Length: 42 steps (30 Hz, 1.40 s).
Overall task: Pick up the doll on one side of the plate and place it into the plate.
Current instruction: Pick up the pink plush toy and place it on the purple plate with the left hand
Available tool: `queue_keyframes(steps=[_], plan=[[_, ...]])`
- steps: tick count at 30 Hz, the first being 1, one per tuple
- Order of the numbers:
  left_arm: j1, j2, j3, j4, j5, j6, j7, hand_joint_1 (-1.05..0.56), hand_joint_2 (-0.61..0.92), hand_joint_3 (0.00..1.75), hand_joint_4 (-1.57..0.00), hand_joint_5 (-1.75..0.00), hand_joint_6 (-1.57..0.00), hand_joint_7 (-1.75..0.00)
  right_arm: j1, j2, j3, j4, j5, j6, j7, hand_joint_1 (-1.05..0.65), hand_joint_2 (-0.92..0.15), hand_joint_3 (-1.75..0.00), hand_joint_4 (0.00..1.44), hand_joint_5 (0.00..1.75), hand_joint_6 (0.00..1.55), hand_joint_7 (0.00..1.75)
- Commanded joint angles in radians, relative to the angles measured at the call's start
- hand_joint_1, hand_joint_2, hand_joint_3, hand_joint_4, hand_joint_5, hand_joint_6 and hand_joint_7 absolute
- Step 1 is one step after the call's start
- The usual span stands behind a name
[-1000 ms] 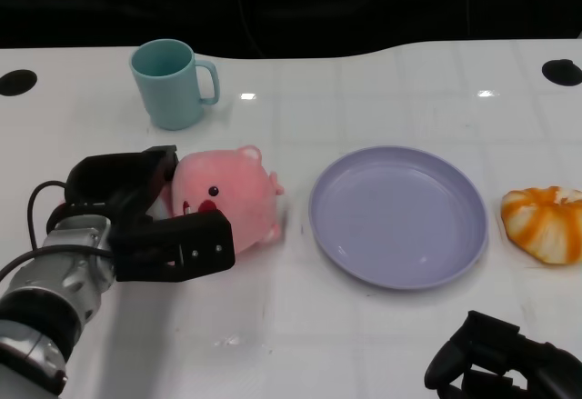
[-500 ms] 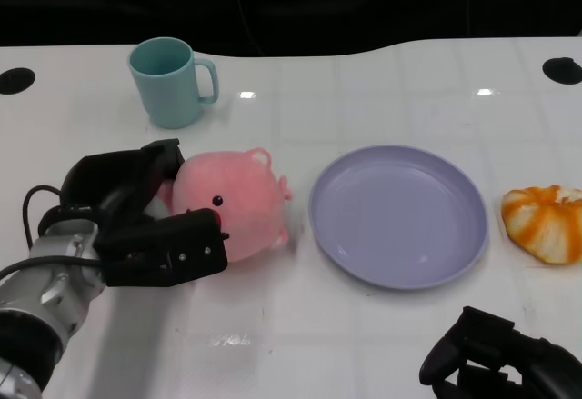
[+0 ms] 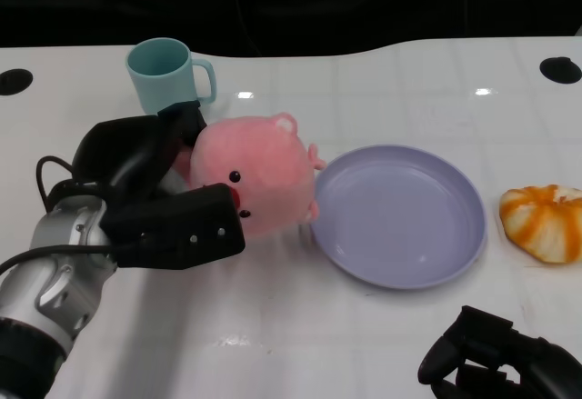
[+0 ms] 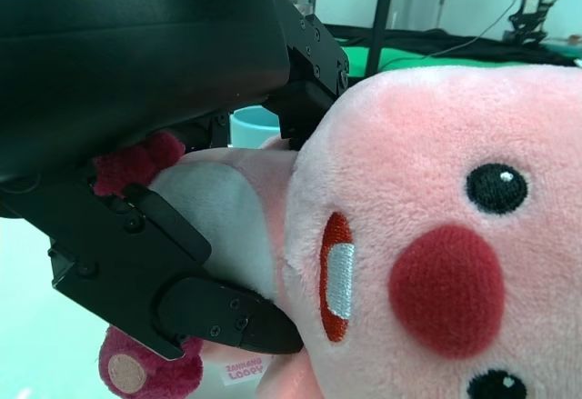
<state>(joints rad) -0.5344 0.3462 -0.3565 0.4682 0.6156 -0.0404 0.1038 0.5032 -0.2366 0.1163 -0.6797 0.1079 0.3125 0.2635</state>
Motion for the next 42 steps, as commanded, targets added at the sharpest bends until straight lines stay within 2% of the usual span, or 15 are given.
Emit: queue_keyframes(steps=[1, 4, 7, 11, 14, 17, 20, 24, 39, 40, 41, 42], plan=[[-0.009, -0.007, 0.022, -0.058, -0.018, 0.017, -0.034, -0.17, 0.59, 0.84, -0.89, -1.75, -0.68, -1.75, -0.002, -0.006, -0.004, 0.000, 0.002, -0.002, 0.000, -0.26, -0.92, -0.49, 0.66, 1.75, 0.50, 1.62], [-0.034, -0.039, 0.020, -0.080, -0.019, 0.036, -0.053, -0.18, 0.47, 1.13, -0.93, -1.75, -0.74, -1.75, -0.007, -0.005, -0.002, 0.007, 0.001, -0.002, 0.000, -0.26, -0.92, -0.49, 0.66, 1.75, 0.50, 1.62], [-0.074, -0.071, 0.005, -0.072, -0.002, 0.049, -0.064, -0.19, 0.43, 1.19, -0.93, -1.75, -0.75, -1.75, -0.011, -0.003, 0.003, 0.015, 0.002, -0.006, 0.002, -0.25, -0.92, -0.50, 0.66, 1.75, 0.50, 1.62], [-0.122, -0.112, -0.010, -0.026, 0.006, 0.045, -0.063, -0.18, 0.42, 1.16, -0.92, -1.75, -0.74, -1.75, -0.015, -0.003, 0.017, 0.018, -0.006, -0.009, 0.001, -0.25, -0.92, -0.50, 0.67, 1.75, 0.50, 1.63], [-0.169, -0.145, -0.032, 0.014, 0.017, 0.062, -0.074, -0.19, 0.47, 1.04, -0.93, -1.75, -0.73, -1.75, -0.012, 0.000, 0.030, 0.014, -0.011, -0.006, -0.004, -0.26, -0.92, -0.49, 0.66, 1.75, 0.50, 1.63], [-0.210, -0.178, -0.051, 0.070, 0.020, 0.055, -0.063, -0.20, 0.52, 1.03, -0.94, -1.75, -0.77, -1.72, -0.011, 0.003, 0.040, 0.008, -0.014, 0.002, -0.012, -0.27, -0.92, -0.49, 0.67, 1.75, 0.51, 1.63], [-0.232, -0.205, -0.070, 0.116, 0.030, 0.046, -0.047, -0.23, 0.55, 1.03, -0.94, -1.75, -0.73, -1.74, -0.010, 0.002, 0.046, 0.005, -0.015, 0.003, -0.013, -0.27, -0.92, -0.48, 0.67, 1.75, 0.51, 1.63], [-0.261, -0.248, -0.097, 0.169, 0.048, 0.046, -0.031, -0.23, 0.57, 0.91, -0.92, -1.75, -0.68, -1.75, -0.010, 0.002, 0.050, 0.005, -0.013, 0.004, -0.011, -0.27, -0.92, -0.50, 0.68, 1.75, 0.51, 1.64], [-0.346, -0.368, -0.138, 0.333, 0.051, 0.042, -0.004, -0.22, 0.58, 0.92, -0.89, -1.75, -0.69, -1.75, -0.010, 0.002, 0.059, 0.002, -0.025, -0.003, -0.014, -0.28, -0.92, -0.49, 0.68, 1.75, 0.51, 1.64], [-0.348, -0.371, -0.139, 0.340, 0.050, 0.039, -0.004, -0.23, 0.58, 0.85, -0.87, -1.75, -0.67, -1.70, -0.009, 0.003, 0.060, 0.002, -0.025, -0.004, -0.015, -0.28, -0.92, -0.50, 0.68, 1.75, 0.51, 1.64], [-0.348, -0.375, -0.137, 0.343, 0.043, 0.040, -0.011, -0.24, 0.60, 0.74, -0.86, -1.75, -0.70, -1.56, -0.010, 0.003, 0.060, 0.002, -0.024, -0.004, -0.015, -0.28, -0.92, -0.50, 0.68, 1.75, 0.51, 1.64], [-0.347, -0.379, -0.134, 0.344, 0.035, 0.041, -0.018, -0.24, 0.63, 0.63, -0.84, -1.75, -0.76, -1.32, -0.010, 0.003, 0.060, 0.002, -0.026, -0.004, -0.016, -0.28, -0.92, -0.50, 0.68, 1.75, 0.51, 1.64]])
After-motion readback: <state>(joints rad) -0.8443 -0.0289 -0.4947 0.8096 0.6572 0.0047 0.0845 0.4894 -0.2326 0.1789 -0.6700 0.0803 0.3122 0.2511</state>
